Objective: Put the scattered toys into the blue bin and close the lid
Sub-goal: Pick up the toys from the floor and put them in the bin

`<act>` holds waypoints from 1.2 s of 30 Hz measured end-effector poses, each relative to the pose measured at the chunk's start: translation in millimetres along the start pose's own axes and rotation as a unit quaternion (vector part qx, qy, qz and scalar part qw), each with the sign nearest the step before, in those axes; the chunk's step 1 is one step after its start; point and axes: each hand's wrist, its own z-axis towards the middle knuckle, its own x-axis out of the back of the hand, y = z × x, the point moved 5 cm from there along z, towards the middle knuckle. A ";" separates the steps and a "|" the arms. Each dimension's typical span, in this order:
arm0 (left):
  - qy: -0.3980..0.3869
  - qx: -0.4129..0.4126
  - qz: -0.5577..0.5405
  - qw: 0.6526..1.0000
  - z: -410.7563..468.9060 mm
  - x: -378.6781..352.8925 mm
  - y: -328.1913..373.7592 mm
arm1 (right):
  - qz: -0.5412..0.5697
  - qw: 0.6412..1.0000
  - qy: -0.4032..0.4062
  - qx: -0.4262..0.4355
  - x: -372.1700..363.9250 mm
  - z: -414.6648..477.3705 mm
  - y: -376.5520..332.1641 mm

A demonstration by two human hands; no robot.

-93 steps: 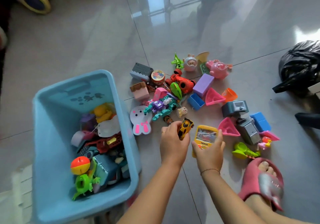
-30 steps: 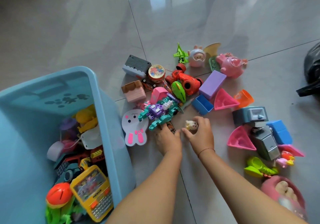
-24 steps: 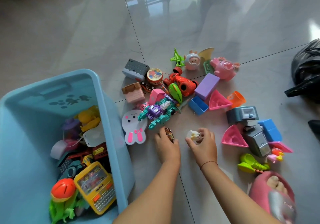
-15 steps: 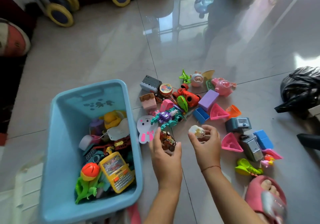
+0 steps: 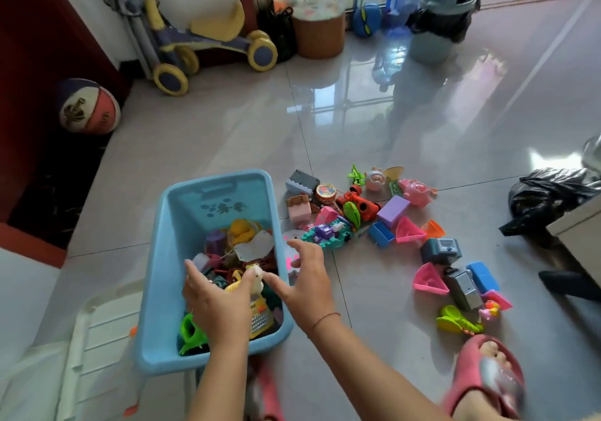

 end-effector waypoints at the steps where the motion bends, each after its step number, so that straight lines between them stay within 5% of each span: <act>1: -0.014 -0.028 -0.007 0.999 -8.6 -7.5 8.5 | -0.012 1.000 0.023 -0.017 12.3 -2.8 14.3; 7: -0.189 -0.171 -0.002 0.967 -95.3 -95.6 61.9 | -0.104 0.950 0.192 -0.223 133.4 -37.2 147.7; 14: -0.420 -0.269 0.172 0.850 -167.0 -226.1 70.9 | -0.147 0.862 0.246 -0.418 204.4 -79.6 253.9; 24: -0.534 -0.345 0.284 0.718 -187.3 -337.2 72.0 | -0.175 0.857 0.223 -0.431 192.4 -71.8 309.0; 33: -0.564 -0.323 0.314 0.692 -186.6 -377.6 47.2 | -0.197 0.858 0.218 -0.422 188.8 -63.3 313.9; 36: -0.536 -0.316 0.335 0.707 -179.4 -378.3 34.9 | -0.180 0.862 0.221 -0.419 189.2 -60.5 316.7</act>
